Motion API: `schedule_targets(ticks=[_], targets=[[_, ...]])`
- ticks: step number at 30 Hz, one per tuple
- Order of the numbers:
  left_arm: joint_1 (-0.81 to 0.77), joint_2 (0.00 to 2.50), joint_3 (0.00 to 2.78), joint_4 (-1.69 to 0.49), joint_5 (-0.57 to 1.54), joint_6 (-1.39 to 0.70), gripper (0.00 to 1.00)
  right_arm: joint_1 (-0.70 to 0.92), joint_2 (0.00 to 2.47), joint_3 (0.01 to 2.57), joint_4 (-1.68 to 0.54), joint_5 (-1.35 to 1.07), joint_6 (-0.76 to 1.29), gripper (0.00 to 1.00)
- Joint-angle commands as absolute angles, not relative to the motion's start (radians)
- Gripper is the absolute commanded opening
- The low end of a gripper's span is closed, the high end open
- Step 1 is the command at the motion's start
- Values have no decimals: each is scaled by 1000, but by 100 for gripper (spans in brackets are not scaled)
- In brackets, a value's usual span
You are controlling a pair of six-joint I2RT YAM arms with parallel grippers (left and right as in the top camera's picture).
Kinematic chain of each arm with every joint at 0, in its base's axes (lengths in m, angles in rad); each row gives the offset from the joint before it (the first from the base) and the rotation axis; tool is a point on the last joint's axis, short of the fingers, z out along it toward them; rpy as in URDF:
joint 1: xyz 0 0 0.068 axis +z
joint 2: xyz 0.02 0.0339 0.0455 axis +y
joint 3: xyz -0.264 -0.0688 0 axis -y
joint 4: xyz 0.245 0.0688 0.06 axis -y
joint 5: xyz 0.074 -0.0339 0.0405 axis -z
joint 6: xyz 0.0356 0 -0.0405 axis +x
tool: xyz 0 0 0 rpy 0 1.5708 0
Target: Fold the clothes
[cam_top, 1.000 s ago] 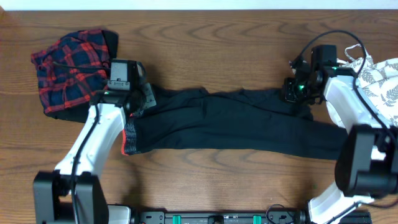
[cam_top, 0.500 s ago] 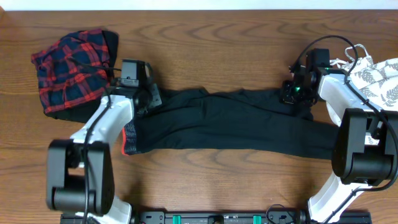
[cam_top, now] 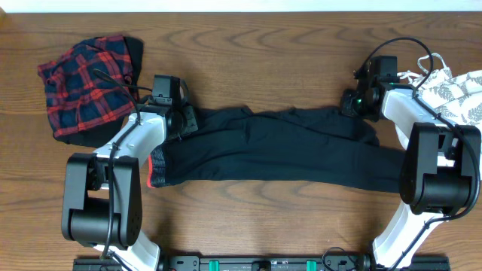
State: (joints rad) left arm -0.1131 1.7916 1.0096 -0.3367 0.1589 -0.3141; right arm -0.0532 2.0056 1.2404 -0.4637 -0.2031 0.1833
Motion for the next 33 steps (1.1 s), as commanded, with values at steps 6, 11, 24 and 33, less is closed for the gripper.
schedule_targets(ticks=[6,11,24,33], targets=[[-114,1799,1022,-344,170,-309,7,-57,1872,1245,-505,-246,170,14],[-114,1799,1022,-365,169,-309,17,-67,1699,1245,-522,-208,162,17],[-114,1799,1022,-388,169,-309,29,10,1758,1240,-717,-217,114,1],[-114,1799,1022,-388,169,-309,30,76,1977,1240,-702,-201,103,1]])
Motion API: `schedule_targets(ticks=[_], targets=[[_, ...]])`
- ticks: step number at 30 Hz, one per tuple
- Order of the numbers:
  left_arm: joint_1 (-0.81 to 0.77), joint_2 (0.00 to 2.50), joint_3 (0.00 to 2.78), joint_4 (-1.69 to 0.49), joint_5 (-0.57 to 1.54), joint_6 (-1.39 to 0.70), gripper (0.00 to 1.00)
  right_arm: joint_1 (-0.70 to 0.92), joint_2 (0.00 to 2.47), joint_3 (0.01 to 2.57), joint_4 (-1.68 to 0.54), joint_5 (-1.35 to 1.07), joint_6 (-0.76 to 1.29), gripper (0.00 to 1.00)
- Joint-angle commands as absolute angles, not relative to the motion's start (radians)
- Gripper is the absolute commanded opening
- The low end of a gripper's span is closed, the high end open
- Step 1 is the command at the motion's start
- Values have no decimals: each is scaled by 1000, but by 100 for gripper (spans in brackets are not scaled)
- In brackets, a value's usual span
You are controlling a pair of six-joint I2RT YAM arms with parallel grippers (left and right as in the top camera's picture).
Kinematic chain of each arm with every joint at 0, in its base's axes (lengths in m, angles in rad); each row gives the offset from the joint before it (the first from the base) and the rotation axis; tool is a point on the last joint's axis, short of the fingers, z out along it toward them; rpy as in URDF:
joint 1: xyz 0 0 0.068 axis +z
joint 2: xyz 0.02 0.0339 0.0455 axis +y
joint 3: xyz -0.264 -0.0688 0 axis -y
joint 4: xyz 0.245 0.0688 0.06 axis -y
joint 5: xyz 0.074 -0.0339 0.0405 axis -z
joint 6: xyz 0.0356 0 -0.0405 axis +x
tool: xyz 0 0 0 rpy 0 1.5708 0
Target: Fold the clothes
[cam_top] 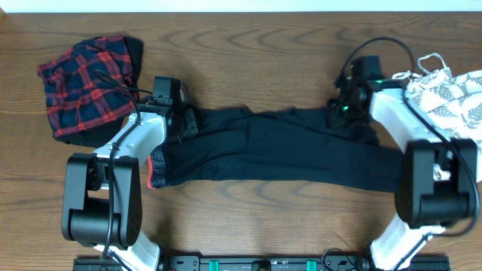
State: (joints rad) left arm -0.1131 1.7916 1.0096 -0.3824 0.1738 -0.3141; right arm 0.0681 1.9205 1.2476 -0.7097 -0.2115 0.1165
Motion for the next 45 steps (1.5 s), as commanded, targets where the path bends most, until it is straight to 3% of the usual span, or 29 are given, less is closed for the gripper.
schedule_targets(ticks=[1,18,21,24,33,45], targets=[[-114,1799,1022,-388,169,-309,30,76,2002,1240,-699,-187,113,1],[-114,1799,1022,-406,169,-309,30,42,2211,1240,-456,-1,189,1],[-113,1799,1022,-403,169,-309,38,-2,2211,1242,-423,20,209,1],[-113,1799,1022,-385,169,-309,39,-57,2211,1243,-400,19,209,1],[-113,1799,1022,-215,168,-309,45,-185,2211,1250,-374,-9,201,1],[-113,1799,1022,27,93,-309,46,-213,2211,1251,-374,-99,173,1]])
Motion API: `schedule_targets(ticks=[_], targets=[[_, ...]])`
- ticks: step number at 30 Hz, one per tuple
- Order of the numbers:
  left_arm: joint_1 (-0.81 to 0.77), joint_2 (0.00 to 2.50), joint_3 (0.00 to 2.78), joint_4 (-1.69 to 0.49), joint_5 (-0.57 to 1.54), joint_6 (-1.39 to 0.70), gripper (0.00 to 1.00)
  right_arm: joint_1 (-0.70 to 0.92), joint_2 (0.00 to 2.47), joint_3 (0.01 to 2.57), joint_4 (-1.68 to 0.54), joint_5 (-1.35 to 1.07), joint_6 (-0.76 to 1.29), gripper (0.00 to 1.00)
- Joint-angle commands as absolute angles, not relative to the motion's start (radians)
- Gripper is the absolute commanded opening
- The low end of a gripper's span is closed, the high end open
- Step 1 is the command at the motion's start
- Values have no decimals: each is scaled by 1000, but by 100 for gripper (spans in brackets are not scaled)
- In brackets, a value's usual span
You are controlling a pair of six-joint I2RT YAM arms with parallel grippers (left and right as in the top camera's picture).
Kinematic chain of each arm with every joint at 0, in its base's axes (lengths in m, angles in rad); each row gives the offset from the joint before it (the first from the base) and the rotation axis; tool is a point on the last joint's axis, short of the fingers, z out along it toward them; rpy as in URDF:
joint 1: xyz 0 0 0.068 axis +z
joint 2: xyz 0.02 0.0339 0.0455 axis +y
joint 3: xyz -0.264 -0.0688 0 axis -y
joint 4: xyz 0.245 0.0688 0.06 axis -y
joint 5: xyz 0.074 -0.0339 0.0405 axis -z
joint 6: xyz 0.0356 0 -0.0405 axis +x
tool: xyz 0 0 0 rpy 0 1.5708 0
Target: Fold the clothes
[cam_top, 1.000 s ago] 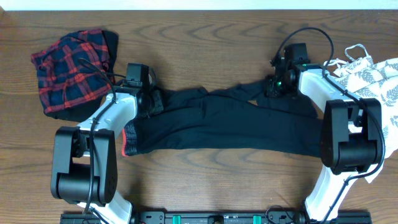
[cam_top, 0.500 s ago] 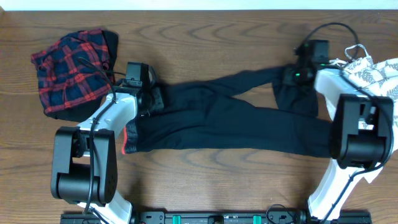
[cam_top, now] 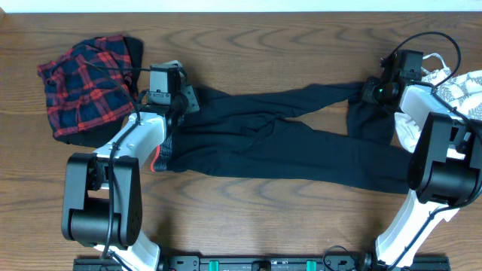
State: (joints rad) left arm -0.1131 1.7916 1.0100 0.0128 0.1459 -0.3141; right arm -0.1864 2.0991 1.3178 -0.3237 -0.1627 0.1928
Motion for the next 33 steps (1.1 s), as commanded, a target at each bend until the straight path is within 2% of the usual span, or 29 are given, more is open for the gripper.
schedule_targets(ticks=[1,4,6,7,10,17,27,33], targets=[[-114,1799,1022,29,94,-310,46,-212,2211,1251,-374,-132,154,1],[-115,1799,1022,16,130,-313,46,-210,2210,1251,-377,-189,133,4],[-115,1799,1022,1,168,-313,46,-209,2210,1251,-377,-223,133,23],[-115,1799,1022,-6,178,-313,46,-209,2210,1251,-377,-244,133,29],[-115,1799,1022,-29,176,-313,46,-208,2197,1251,-394,-303,133,35],[-115,1806,1019,-33,171,-312,46,-205,2042,1251,-477,-318,133,36],[-115,1951,1019,84,173,-312,45,-163,1789,1251,-608,-318,122,36],[-115,2008,1019,191,172,-312,45,-146,1719,1251,-630,-319,124,36]])
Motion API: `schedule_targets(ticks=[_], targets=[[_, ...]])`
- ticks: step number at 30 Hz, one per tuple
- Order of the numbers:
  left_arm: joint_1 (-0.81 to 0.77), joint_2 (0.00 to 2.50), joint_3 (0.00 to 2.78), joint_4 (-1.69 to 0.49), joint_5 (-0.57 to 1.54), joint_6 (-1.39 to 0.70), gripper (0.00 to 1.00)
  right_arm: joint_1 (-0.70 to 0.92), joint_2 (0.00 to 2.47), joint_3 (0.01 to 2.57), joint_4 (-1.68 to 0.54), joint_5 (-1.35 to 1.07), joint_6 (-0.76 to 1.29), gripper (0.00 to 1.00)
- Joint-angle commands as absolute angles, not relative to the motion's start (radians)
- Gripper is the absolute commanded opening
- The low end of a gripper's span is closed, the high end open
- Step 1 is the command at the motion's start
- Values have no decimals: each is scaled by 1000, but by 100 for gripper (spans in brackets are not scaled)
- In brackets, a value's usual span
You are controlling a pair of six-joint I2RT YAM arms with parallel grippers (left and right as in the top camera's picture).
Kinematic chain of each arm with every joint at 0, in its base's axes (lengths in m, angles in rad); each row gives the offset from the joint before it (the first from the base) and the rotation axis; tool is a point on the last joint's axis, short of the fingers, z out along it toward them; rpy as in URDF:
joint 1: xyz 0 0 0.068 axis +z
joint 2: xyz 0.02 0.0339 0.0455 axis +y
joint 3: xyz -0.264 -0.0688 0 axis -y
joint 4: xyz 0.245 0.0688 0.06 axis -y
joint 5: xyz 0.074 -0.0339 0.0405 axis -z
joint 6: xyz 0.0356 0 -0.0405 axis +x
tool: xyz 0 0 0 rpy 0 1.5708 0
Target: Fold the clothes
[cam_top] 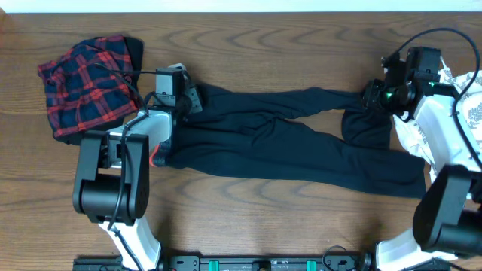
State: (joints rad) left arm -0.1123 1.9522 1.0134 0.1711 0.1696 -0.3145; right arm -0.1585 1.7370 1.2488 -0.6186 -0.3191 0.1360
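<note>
Black pants (286, 147) lie across the middle of the table, waist at the left and the two legs spreading apart toward the right. My left gripper (196, 98) is at the far corner of the waist and looks shut on the cloth. At the end of the upper leg, my right gripper (374, 98) looks shut on the fabric, which bunches below it. The lower leg runs flat to the front right (399, 181).
A red and blue plaid garment (83, 83) lies crumpled at the far left. A white leaf-patterned garment (468, 102) sits at the right edge, behind the right arm. The arm bases stand along the front edge.
Both grippers are almost where they were. The left arm's elbow has swung to the right, the right arm has shifted slightly outward, and the pants lie a little flatter.
The pants first lay as one narrow band with both grippers at its far edge. The right gripper then stood further left on that edge. Later the upper leg lay away from the lower one, far right, and the waist corner further back. That spread holds now.
</note>
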Motion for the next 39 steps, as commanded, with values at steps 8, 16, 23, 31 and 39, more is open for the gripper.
schedule_targets(ticks=[8,16,23,31,39], targets=[[-113,2019,1019,449,-42,-308,45,-93,1713,1251,-704,-315,114,36],[-85,2020,1019,552,-222,-309,36,-50,1713,1251,-716,-292,115,36],[-86,1990,1019,476,18,-309,33,-38,1713,1251,-720,-261,115,36],[-93,1804,1019,196,8,-236,33,-38,1713,1251,-730,-258,115,37],[-172,1634,1019,-132,94,-118,33,-38,1713,1249,-751,-258,115,38]])
